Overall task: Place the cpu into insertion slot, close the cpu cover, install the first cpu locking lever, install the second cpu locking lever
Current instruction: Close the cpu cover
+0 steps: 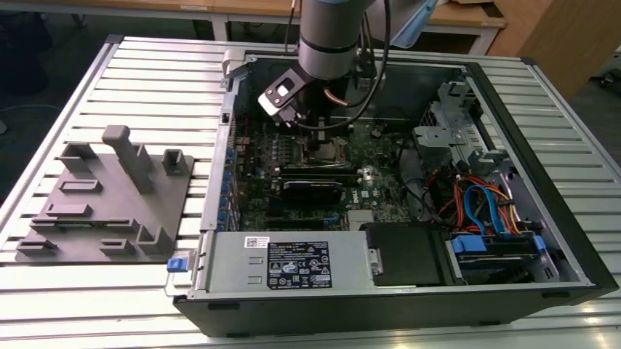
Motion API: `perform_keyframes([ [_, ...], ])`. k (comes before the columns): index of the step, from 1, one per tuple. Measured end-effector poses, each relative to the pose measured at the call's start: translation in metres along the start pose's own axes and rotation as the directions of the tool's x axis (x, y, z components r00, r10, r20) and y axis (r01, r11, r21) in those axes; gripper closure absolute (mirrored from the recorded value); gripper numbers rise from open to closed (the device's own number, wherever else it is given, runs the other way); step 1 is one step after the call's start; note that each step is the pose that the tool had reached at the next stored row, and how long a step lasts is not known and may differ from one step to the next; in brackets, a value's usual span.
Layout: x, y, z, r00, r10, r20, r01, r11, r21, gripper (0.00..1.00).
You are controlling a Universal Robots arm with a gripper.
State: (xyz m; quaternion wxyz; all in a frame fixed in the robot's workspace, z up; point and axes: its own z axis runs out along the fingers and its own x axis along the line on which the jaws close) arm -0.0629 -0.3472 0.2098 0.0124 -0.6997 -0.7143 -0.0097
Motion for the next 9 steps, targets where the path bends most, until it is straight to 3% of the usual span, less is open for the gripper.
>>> perform_keyframes([
  [9,0.0000,-0.0024,0.0100,1.0000,0.000,-0.0003,0.000,1.0000,0.0000,0.90],
])
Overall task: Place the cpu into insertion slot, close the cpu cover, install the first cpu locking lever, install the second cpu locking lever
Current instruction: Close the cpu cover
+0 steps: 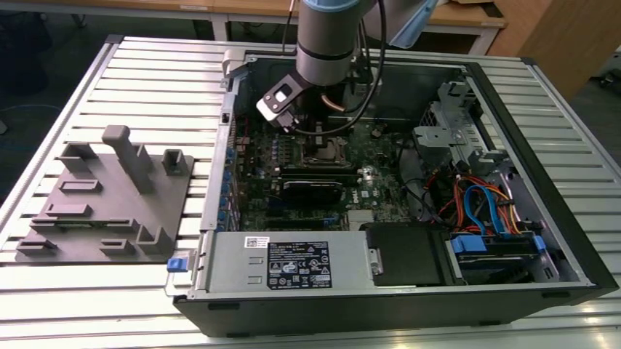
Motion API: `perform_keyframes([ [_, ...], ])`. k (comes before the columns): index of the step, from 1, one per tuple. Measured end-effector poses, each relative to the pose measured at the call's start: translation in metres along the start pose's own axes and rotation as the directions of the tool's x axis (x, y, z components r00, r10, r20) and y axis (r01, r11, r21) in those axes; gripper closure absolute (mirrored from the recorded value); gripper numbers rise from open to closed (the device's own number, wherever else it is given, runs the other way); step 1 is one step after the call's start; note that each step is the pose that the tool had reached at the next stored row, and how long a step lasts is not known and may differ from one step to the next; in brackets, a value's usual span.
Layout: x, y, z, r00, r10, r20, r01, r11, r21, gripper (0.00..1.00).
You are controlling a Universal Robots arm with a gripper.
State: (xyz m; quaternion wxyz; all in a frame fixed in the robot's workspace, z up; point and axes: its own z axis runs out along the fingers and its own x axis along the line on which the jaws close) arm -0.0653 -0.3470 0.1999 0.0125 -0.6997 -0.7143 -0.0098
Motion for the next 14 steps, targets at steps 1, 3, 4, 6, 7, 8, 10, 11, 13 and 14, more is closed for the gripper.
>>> perform_keyframes([
  [1,-0.0001,-0.0001,0.0009,1.0000,0.000,0.0004,0.000,1.0000,0.0003,0.90],
  [3,-0.0002,-0.0004,0.0019,1.0000,0.000,0.0010,0.000,1.0000,0.0008,0.90],
  [4,-0.0002,-0.0004,0.0021,1.0000,0.000,0.0009,0.000,1.0000,0.0007,0.90],
  [6,-0.0001,-0.0004,0.0024,1.0000,0.000,0.0003,0.000,1.0000,0.0002,0.90],
  [7,0.0000,-0.0004,0.0019,1.0000,0.000,-0.0001,0.000,1.0000,-0.0001,0.90],
  [8,0.0002,-0.0003,0.0012,1.0000,0.000,-0.0013,0.000,1.0000,-0.0010,0.90],
  [10,0.0002,-0.0003,-0.0015,1.0000,0.000,-0.0005,0.000,1.0000,-0.0004,0.90],
  [11,0.0001,-0.0004,-0.0028,1.0000,0.000,0.0000,0.000,1.0000,0.0000,0.90],
  [13,0.0002,-0.0004,-0.0039,1.0000,0.000,-0.0002,0.000,1.0000,-0.0001,0.90],
  [14,0.0002,-0.0004,-0.0039,1.0000,0.000,-0.0003,0.000,1.0000,-0.0002,0.90],
])
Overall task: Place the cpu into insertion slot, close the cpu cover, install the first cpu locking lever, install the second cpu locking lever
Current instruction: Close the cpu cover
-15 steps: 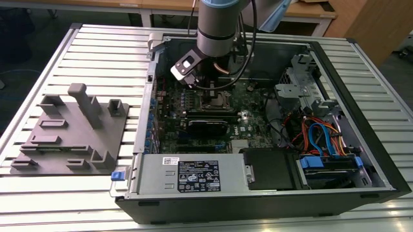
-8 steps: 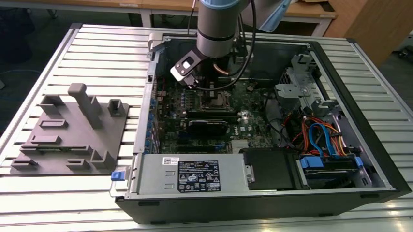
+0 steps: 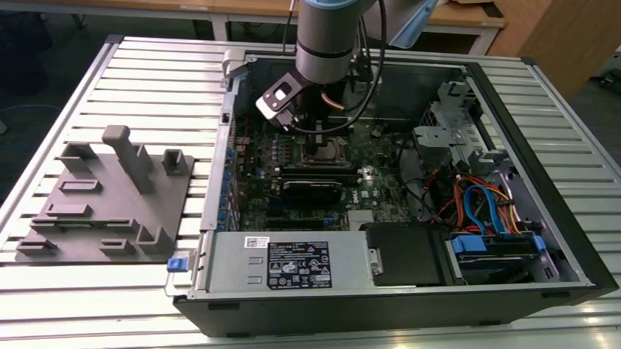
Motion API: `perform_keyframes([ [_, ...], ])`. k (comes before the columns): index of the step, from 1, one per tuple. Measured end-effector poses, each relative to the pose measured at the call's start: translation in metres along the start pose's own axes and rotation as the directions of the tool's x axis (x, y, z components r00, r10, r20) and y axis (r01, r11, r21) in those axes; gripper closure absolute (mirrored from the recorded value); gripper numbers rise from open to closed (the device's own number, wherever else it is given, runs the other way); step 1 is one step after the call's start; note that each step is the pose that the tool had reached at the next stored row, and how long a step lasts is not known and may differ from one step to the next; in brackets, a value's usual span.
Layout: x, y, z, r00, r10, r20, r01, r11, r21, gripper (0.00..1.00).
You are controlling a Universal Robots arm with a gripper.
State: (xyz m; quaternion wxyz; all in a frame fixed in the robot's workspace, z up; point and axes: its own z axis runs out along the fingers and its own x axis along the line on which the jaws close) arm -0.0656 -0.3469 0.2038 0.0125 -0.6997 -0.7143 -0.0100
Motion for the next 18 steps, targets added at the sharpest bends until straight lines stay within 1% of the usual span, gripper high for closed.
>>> perform_keyframes([
  [2,-0.0001,0.0007,-0.0002,1.0000,0.000,0.0004,0.000,1.0000,0.0003,0.90],
  [4,-0.0001,0.0038,-0.0002,1.0000,0.000,0.0003,0.000,1.0000,0.0003,0.90],
  [5,-0.0001,0.0058,-0.0002,1.0000,0.000,0.0003,0.000,1.0000,0.0003,0.90],
  [6,-0.0002,0.0111,-0.0002,1.0000,0.000,0.0003,0.000,1.0000,0.0003,0.90],
  [10,-0.0004,0.0202,-0.0002,1.0000,0.000,0.0003,0.000,1.0000,0.0002,0.90],
  [13,-0.0005,0.0258,-0.0002,1.0000,0.000,0.0003,0.000,1.0000,0.0002,0.90],
  [16,-0.0006,0.0291,-0.0002,1.0000,0.000,0.0003,0.000,1.0000,0.0003,0.90],
  [18,-0.0006,0.0297,-0.0002,1.0000,0.000,0.0003,0.000,1.0000,0.0003,0.90],
])
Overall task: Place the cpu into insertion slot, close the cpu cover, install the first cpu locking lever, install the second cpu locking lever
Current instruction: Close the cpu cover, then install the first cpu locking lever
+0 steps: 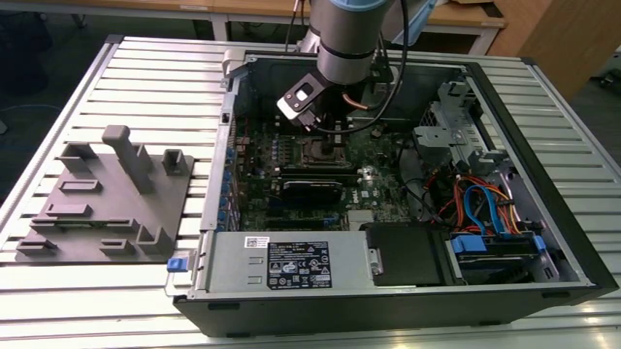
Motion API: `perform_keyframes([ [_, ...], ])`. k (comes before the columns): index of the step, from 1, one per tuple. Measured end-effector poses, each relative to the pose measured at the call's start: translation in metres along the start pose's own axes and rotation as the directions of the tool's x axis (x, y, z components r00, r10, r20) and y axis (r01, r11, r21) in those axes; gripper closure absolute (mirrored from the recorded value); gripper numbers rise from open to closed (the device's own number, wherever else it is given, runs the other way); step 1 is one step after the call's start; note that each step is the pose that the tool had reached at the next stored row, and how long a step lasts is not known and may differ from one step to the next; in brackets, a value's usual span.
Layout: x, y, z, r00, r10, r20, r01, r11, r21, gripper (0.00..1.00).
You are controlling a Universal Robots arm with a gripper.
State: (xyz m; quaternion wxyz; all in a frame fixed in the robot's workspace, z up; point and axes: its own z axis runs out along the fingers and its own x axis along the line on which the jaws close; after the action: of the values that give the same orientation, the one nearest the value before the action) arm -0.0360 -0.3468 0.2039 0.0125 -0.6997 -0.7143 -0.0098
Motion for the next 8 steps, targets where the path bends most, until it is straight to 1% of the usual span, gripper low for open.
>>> perform_keyframes([
  [8,0.0000,0.0014,0.0000,1.0000,0.000,0.0000,0.000,1.0000,0.0000,0.90],
])
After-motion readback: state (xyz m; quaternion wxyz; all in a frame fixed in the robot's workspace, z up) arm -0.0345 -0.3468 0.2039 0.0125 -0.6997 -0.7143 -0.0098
